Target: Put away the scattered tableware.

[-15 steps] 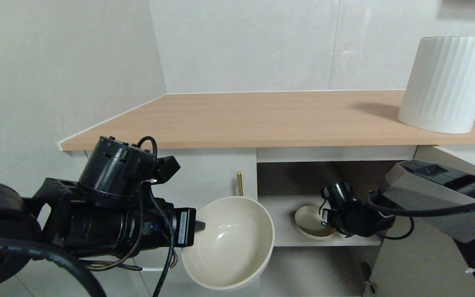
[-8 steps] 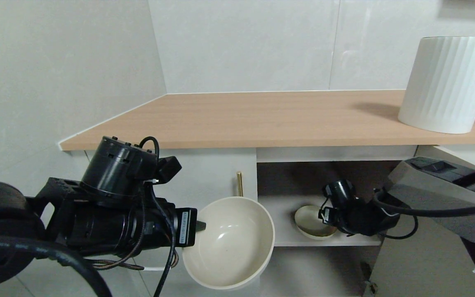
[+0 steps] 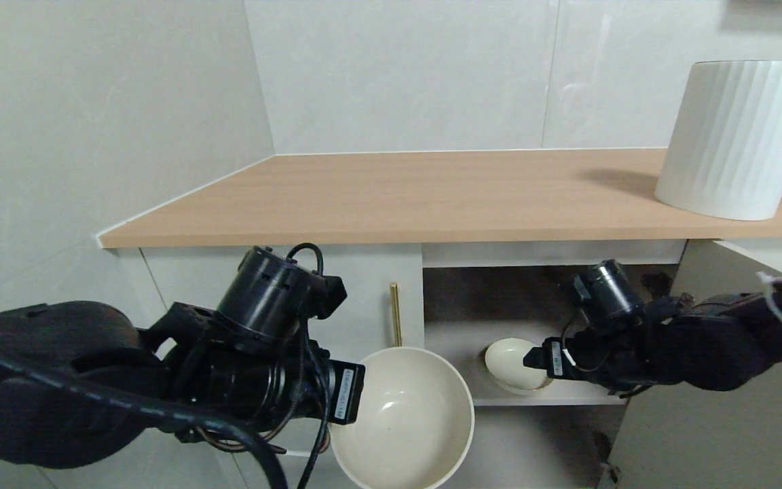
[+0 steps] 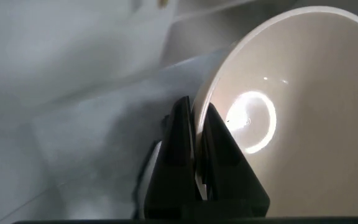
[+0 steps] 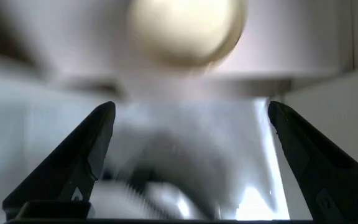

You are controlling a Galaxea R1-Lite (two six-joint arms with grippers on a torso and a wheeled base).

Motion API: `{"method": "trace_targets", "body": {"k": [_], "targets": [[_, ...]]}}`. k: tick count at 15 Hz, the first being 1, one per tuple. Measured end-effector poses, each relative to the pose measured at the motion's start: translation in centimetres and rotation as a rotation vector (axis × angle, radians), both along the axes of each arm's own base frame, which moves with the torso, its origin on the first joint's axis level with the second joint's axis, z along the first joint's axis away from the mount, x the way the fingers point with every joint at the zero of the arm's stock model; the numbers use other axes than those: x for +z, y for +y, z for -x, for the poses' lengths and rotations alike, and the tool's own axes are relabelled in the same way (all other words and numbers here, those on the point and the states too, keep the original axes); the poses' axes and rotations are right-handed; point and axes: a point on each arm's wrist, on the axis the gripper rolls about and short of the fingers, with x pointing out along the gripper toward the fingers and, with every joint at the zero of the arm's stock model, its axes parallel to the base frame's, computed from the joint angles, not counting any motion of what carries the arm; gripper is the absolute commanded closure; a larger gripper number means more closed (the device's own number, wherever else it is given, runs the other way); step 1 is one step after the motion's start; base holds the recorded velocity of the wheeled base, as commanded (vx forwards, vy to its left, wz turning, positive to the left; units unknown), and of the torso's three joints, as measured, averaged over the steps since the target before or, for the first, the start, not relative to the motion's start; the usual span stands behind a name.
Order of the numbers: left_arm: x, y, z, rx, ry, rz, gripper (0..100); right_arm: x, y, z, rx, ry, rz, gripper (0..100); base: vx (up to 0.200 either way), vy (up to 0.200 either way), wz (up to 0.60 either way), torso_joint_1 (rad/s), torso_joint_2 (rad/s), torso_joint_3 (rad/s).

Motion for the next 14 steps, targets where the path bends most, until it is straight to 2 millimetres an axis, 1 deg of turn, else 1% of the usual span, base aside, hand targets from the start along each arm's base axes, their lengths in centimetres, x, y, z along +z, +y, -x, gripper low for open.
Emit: {"method": "trace_targets", "body": {"k": [2,4,6,7,8,10,14], "targets": [[-1.9,-1.2,0.0,0.009,-0.002,-0.110,100,3.4,1.1,4.4,0.129,0.015,-0.022,0,0.000,0.000,0.00,0.000,0.00,0.000],[-2.8,-1.9,0.2,-0.011,0.016,-0.135,100,5.4,2.2,7.7,0.239,0.008,-0.039,0,0.000,0.000,0.00,0.000,0.00,0.000],[-3.2,-2.6,0.5,-0.034,0.025,-0.146,100,6.3,3.2,9.8,0.319,-0.008,-0.053,0,0.000,0.000,0.00,0.000,0.00,0.000],[-3.4,-2.8,0.7,-0.044,0.028,-0.148,100,6.4,3.7,10.6,0.355,-0.006,-0.052,0,0.000,0.000,0.00,0.000,0.00,0.000],[-3.4,-3.0,0.8,-0.049,0.029,-0.148,100,6.3,4.1,11.0,0.375,-0.002,-0.051,0,0.000,0.000,0.00,0.000,0.00,0.000],[-3.3,-3.2,1.0,-0.059,0.026,-0.146,100,5.8,4.6,11.1,0.387,0.015,-0.042,0,0.000,0.000,0.00,0.000,0.00,0.000],[-2.4,-3.4,1.9,-0.075,-0.003,-0.129,100,4.1,6.1,10.1,0.372,0.037,-0.039,0,0.000,0.000,0.00,0.000,0.00,0.000]]}}
